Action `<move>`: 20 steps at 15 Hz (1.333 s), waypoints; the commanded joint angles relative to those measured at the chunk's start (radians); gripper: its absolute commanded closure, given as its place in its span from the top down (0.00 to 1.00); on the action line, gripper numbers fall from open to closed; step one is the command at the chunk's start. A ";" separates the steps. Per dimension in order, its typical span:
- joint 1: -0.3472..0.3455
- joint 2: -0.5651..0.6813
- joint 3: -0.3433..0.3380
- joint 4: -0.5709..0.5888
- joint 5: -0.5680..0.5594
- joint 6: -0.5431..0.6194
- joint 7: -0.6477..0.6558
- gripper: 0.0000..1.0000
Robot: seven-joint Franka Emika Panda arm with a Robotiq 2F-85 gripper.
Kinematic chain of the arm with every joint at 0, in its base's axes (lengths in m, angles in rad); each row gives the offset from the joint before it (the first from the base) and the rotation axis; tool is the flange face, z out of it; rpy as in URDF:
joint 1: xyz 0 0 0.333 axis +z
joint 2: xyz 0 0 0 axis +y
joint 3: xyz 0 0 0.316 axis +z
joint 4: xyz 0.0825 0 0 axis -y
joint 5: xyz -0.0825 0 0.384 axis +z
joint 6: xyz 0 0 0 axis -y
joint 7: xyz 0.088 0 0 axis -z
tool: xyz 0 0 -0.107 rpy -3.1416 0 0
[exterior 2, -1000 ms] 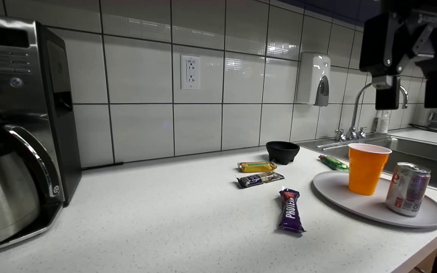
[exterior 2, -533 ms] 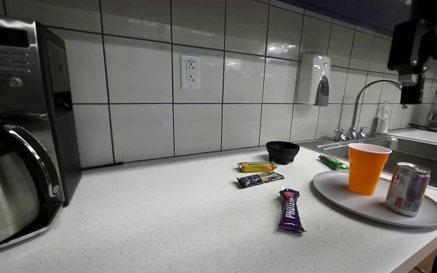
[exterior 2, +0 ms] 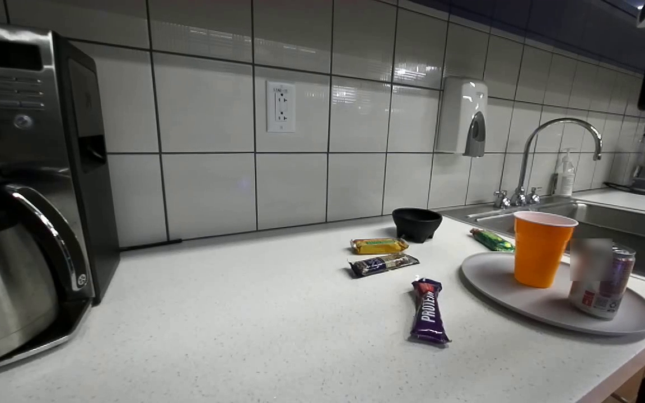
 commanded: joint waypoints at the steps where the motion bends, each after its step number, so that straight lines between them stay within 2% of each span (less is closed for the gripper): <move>1: -0.022 0.003 -0.002 0.001 0.004 -0.001 -0.029 1.00; 11: -0.026 0.003 -0.012 0.001 0.001 -0.001 -0.045 1.00; 20: -0.020 0.077 -0.034 -0.043 -0.042 0.155 -0.168 1.00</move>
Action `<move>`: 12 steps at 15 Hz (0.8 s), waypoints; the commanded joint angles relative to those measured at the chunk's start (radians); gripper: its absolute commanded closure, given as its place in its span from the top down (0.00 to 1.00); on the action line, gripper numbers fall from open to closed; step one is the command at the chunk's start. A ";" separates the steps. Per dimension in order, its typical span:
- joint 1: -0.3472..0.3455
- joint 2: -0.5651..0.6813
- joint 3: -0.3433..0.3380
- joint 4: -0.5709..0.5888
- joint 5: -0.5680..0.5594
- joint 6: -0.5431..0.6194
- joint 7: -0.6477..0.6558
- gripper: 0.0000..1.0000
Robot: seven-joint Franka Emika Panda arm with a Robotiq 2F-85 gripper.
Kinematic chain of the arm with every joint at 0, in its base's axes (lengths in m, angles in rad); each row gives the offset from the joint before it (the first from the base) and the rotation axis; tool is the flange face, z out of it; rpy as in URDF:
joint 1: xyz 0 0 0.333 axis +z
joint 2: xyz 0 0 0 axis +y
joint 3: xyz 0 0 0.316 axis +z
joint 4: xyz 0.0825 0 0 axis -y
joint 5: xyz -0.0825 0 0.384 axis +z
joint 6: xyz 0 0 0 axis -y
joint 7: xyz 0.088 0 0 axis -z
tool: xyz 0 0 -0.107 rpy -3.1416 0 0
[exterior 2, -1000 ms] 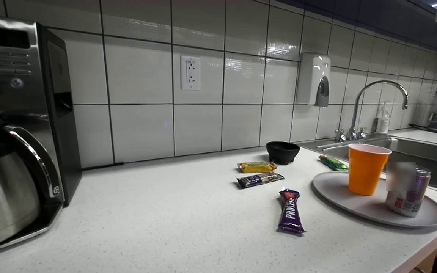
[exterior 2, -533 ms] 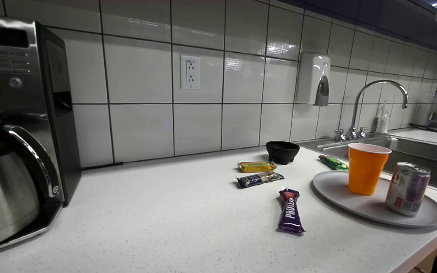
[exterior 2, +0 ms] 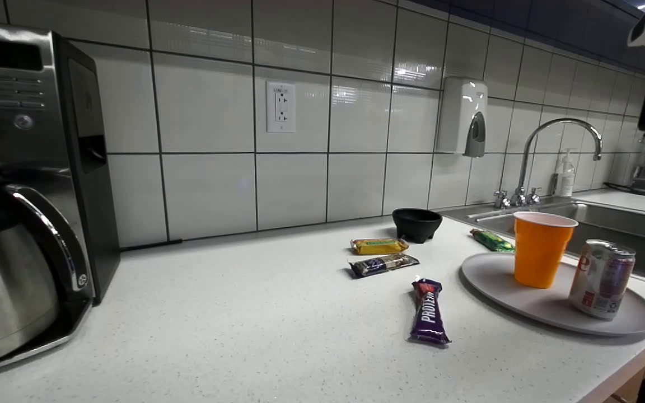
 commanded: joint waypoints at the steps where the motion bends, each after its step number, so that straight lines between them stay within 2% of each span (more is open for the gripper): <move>1: -0.013 0.059 -0.014 -0.014 -0.036 0.100 -0.064 1.00; 7: -0.028 0.191 -0.056 -0.008 -0.055 0.258 -0.123 1.00; 12: -0.045 0.282 -0.080 0.000 -0.053 0.345 -0.165 1.00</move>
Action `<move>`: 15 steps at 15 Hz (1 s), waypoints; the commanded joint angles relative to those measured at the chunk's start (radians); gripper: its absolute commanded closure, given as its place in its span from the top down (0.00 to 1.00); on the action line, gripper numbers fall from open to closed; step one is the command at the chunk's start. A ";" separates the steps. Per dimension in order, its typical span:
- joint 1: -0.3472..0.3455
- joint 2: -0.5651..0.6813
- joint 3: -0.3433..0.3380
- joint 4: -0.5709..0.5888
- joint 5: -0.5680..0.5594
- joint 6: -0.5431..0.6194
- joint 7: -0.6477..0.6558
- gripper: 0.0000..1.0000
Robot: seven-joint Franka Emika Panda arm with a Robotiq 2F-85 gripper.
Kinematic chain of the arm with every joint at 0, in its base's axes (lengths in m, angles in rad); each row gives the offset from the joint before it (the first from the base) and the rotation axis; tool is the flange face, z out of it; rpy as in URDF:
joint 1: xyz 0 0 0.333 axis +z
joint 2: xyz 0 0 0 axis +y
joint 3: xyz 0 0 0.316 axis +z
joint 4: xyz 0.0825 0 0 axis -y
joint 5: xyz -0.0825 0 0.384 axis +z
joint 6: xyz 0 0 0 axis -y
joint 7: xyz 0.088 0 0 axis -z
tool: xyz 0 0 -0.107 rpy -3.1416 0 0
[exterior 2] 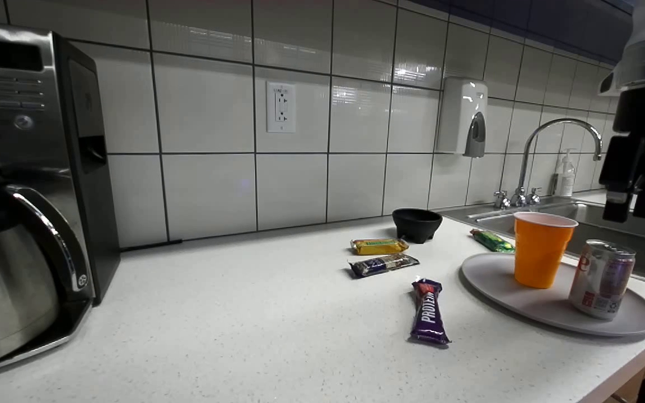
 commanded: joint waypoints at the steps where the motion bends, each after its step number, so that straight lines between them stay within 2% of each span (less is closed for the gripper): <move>1: -0.027 0.072 -0.011 0.021 -0.012 0.054 -0.048 1.00; 8: -0.040 0.170 -0.013 0.032 -0.012 0.144 -0.064 1.00; 15: -0.040 0.243 -0.009 0.048 -0.003 0.183 -0.067 1.00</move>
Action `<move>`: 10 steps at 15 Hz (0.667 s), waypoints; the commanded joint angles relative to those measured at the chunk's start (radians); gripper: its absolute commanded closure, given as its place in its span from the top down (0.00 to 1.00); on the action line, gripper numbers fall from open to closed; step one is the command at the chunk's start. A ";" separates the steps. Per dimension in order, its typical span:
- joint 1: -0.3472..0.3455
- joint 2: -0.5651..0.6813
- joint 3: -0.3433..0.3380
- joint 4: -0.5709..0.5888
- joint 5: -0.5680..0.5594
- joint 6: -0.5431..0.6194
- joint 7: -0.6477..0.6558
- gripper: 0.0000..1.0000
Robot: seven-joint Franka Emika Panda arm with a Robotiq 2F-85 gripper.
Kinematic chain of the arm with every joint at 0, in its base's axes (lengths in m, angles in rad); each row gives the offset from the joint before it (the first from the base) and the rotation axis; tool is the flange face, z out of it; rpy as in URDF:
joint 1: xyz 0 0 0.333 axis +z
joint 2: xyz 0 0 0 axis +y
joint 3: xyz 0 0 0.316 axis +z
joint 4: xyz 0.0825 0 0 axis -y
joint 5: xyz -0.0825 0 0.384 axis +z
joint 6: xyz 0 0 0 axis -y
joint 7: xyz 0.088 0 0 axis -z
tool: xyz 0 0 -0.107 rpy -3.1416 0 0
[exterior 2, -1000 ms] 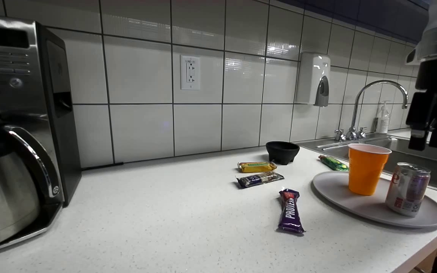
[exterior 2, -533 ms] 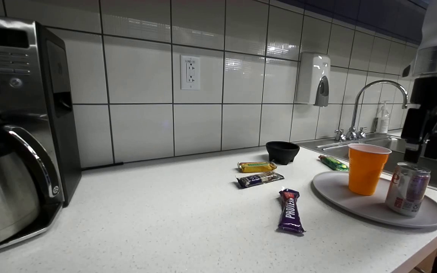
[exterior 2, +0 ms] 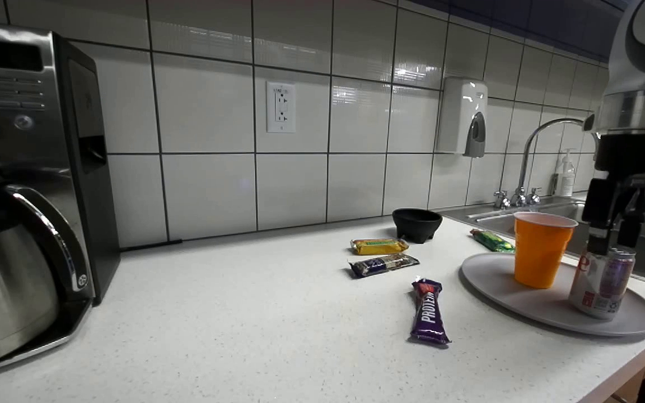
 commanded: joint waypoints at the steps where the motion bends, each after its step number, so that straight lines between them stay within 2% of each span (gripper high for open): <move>1: -0.018 0.046 0.007 0.031 -0.002 0.014 -0.031 1.00; 10: -0.015 0.087 0.015 0.042 0.000 0.015 -0.030 1.00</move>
